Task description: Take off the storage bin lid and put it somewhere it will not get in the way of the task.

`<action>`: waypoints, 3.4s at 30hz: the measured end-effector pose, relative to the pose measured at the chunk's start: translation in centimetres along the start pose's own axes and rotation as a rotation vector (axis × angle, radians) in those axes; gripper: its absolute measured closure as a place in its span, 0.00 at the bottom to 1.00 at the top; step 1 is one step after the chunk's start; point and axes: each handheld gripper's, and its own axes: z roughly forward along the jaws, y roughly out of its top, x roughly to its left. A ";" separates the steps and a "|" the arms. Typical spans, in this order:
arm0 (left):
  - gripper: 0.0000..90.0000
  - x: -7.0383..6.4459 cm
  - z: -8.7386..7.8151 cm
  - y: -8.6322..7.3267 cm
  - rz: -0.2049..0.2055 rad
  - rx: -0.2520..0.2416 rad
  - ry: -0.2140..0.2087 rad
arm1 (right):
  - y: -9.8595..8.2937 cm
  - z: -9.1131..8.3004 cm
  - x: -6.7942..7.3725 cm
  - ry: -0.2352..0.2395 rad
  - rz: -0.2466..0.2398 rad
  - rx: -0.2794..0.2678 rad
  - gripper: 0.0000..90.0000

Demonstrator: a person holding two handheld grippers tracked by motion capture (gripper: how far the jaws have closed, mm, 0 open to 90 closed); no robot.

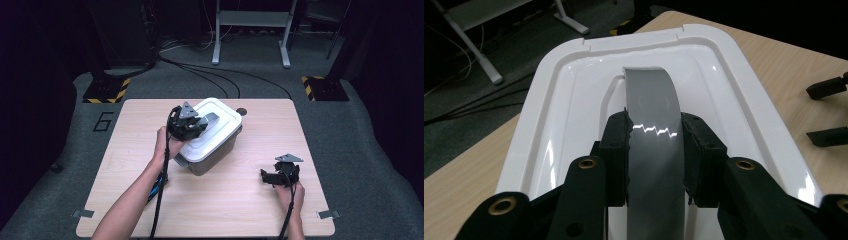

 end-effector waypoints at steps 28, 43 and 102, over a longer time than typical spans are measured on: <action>0.74 5.2 -5.0 0.6 -0.114 -0.065 0.190 | 0.0 0.0 0.1 -0.002 0.013 -0.004 0.09; 0.74 9.2 -6.7 -1.8 -0.223 -0.054 0.333 | 0.0 0.0 0.1 -0.004 0.007 -0.002 0.09; 0.74 16.1 -1.8 -18.0 -0.500 0.219 0.490 | 0.0 0.0 0.1 -0.006 0.002 -0.001 0.09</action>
